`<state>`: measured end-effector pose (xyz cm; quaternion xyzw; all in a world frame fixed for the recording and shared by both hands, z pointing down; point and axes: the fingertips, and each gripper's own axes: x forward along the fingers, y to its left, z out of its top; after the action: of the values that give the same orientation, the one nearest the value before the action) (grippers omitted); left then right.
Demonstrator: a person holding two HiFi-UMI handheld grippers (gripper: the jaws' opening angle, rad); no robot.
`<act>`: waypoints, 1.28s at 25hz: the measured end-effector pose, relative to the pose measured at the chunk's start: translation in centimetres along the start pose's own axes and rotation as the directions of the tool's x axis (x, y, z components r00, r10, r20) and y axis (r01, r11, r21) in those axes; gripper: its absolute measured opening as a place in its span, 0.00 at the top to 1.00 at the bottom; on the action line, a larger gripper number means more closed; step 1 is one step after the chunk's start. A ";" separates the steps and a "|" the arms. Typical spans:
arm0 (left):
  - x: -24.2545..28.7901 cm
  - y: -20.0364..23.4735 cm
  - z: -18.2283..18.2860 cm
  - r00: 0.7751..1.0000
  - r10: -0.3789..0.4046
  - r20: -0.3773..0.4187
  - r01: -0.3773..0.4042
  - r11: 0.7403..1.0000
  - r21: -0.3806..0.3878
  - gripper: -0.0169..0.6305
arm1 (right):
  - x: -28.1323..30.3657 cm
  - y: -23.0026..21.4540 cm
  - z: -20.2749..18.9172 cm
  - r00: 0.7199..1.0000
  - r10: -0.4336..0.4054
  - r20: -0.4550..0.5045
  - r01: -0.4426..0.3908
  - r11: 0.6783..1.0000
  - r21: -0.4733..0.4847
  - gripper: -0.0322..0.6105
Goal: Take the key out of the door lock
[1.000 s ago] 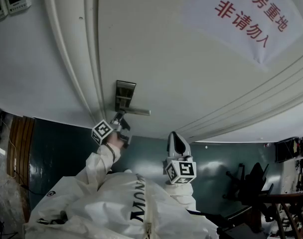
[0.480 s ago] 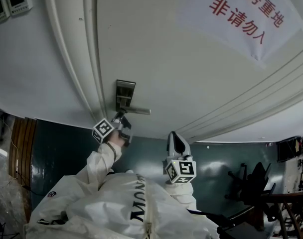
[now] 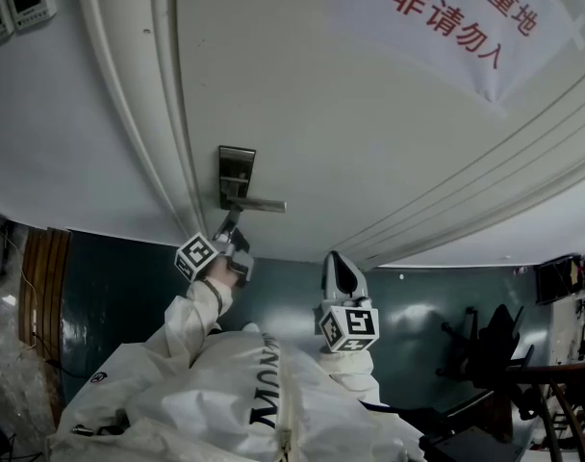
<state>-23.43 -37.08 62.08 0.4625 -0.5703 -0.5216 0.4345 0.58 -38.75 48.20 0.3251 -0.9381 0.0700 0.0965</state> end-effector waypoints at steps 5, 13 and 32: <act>-0.7 0.0 0.0 1.000 0.013 -0.009 -0.013 0.998 0.058 0.94 | -0.2 0.6 -0.2 1.000 0.018 -0.001 -0.018 1.000 0.001 0.96; -1.9 -0.2 -0.1 0.997 0.067 -0.024 -0.059 0.967 0.248 0.94 | -0.7 0.8 -0.4 1.000 0.031 0.004 -0.031 1.000 0.005 0.96; -8.1 -6.6 1.6 0.978 0.200 0.062 -0.104 0.211 0.972 0.94 | 0.9 3.8 -0.7 0.990 0.135 0.040 -0.136 0.991 0.019 0.96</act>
<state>-22.89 -29.00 55.26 0.5932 -0.7954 0.0087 0.1237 -2.40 -36.24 48.86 0.2630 -0.9589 0.0802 0.0698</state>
